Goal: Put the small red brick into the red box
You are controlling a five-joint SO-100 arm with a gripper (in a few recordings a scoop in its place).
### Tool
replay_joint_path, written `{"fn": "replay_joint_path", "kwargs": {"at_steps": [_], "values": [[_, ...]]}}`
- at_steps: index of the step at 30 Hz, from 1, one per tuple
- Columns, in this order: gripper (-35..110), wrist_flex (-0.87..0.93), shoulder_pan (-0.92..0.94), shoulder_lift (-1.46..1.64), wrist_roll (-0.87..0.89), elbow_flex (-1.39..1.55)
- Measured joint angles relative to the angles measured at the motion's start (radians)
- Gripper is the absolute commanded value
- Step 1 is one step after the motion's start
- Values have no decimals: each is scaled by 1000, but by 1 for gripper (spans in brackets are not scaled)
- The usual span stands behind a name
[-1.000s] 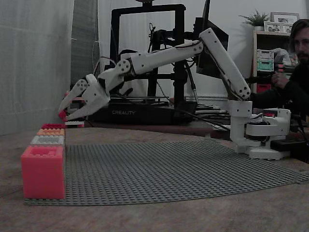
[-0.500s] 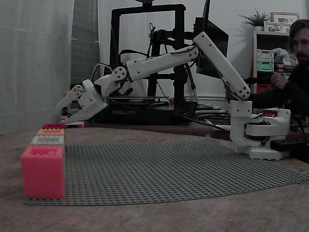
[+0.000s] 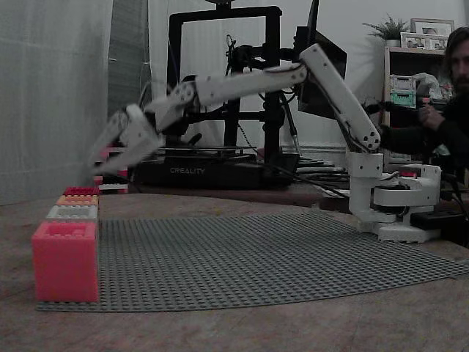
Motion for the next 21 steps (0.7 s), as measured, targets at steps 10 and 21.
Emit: {"fn": "replay_joint_path", "kwargs": {"at_steps": [10,21], "values": [[0,201,-160,657,-23,546],[0,354,-233,1453,3,1387]]}}
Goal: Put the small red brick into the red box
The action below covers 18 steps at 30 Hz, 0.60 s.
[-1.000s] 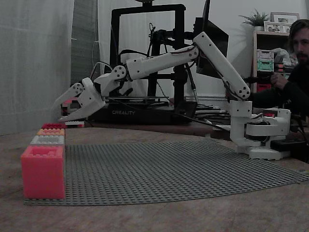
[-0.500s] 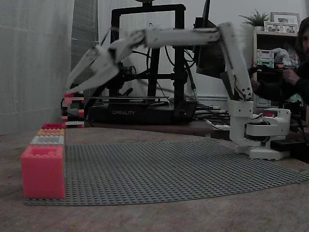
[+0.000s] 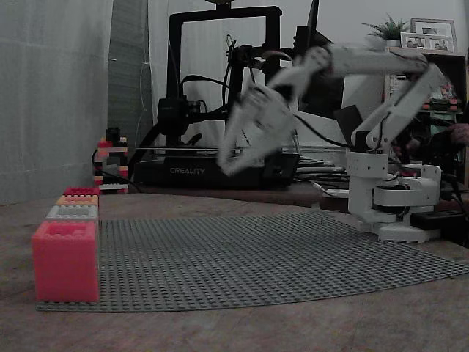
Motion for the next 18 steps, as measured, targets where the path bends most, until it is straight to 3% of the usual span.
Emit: {"fn": "replay_joint_path", "kwargs": {"at_steps": [7,18], "values": [[0,207,-66,364,109,242],[0,385,-72,601,137,356]]}}
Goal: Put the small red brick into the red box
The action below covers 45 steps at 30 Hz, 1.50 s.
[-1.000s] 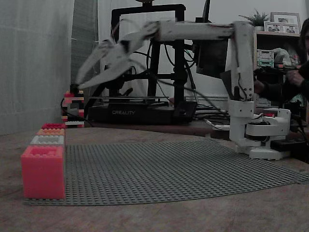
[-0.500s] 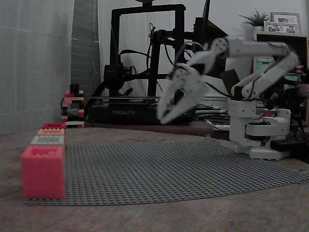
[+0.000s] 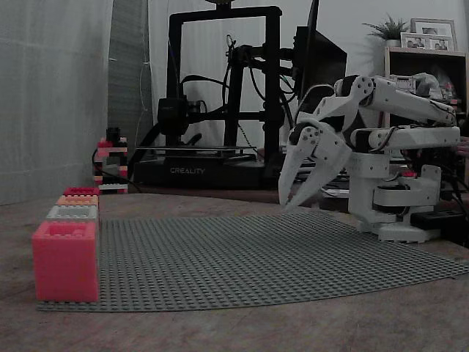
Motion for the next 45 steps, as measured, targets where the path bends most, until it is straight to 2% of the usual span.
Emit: {"fn": "replay_joint_path", "kwargs": {"at_steps": [13,45], "values": [[0,81,0,146,91,51],[0,92,0,183,92,52]]}}
